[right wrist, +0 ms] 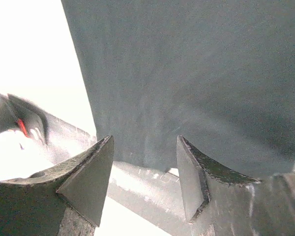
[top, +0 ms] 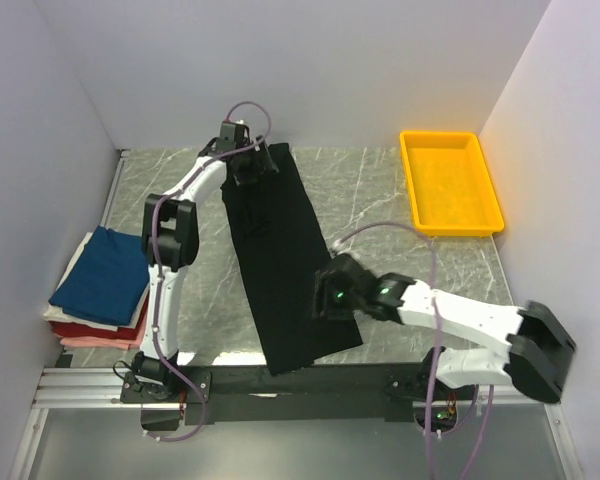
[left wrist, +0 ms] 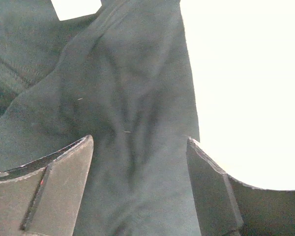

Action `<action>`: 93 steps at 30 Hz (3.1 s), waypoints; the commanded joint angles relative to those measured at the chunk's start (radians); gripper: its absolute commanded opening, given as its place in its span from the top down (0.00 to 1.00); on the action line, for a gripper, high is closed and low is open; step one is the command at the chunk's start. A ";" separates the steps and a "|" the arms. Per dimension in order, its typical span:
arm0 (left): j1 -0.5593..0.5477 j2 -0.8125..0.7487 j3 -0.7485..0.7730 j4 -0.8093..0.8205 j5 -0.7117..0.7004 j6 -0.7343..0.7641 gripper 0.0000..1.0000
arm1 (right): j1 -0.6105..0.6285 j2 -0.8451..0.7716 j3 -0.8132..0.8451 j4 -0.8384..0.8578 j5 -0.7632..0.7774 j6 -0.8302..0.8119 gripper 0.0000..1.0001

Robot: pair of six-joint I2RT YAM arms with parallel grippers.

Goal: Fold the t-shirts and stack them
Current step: Fold the tshirt

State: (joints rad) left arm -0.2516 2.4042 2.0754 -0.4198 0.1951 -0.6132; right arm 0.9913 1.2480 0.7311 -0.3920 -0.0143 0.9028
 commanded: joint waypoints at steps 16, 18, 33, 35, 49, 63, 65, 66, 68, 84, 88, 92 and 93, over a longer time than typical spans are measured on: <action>-0.222 -0.957 -0.967 0.009 -0.424 -0.537 0.41 | -0.387 -0.220 -0.269 0.004 -0.068 -0.205 0.39; -0.284 -1.031 -1.120 -0.026 -0.451 -0.618 0.43 | -0.385 -0.232 -0.289 0.002 -0.084 -0.194 0.42; -0.682 -1.338 -1.515 -0.166 -0.396 -0.959 0.46 | -0.313 -0.228 -0.351 0.019 -0.116 -0.134 0.57; -0.733 -1.329 -1.531 -0.169 -0.375 -0.985 0.46 | -0.287 -0.229 -0.357 0.015 -0.108 -0.119 0.59; -0.972 -1.220 -1.549 -0.139 -0.315 -1.082 0.47 | -0.203 -0.292 -0.391 -0.061 -0.098 -0.074 0.62; -0.983 -1.299 -1.545 -0.229 -0.342 -1.083 0.99 | -0.152 -0.291 -0.378 -0.044 -0.165 -0.065 0.98; -0.954 -1.333 -1.543 -0.272 -0.347 -1.057 0.99 | -0.099 -0.297 -0.384 -0.033 -0.176 -0.032 1.00; -0.947 -1.364 -1.539 -0.333 -0.355 -1.051 0.99 | -0.074 -0.298 -0.386 -0.028 -0.185 -0.015 1.00; -0.931 -1.401 -1.517 -0.384 -0.358 -1.033 0.99 | 0.005 -0.314 -0.389 -0.013 -0.188 0.039 1.00; -0.769 -1.502 -1.443 -0.412 -0.316 -0.821 0.92 | 0.077 -0.348 -0.197 -0.173 -0.141 0.004 1.00; -0.669 -1.484 -1.402 -0.355 -0.339 -0.708 0.98 | -0.060 -0.297 -0.153 -0.151 -0.188 -0.103 1.00; -0.592 -1.417 -1.388 -0.251 -0.321 -0.652 0.99 | -0.199 -0.222 -0.064 -0.110 -0.190 -0.163 1.00; -0.554 -1.401 -1.387 -0.210 -0.315 -0.640 0.99 | -0.213 -0.202 -0.027 -0.097 -0.184 -0.168 1.00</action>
State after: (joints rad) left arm -0.8566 0.9684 0.6506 -0.7429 -0.1123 -1.3415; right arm 0.8257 1.0092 0.6067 -0.5385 -0.2001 0.8108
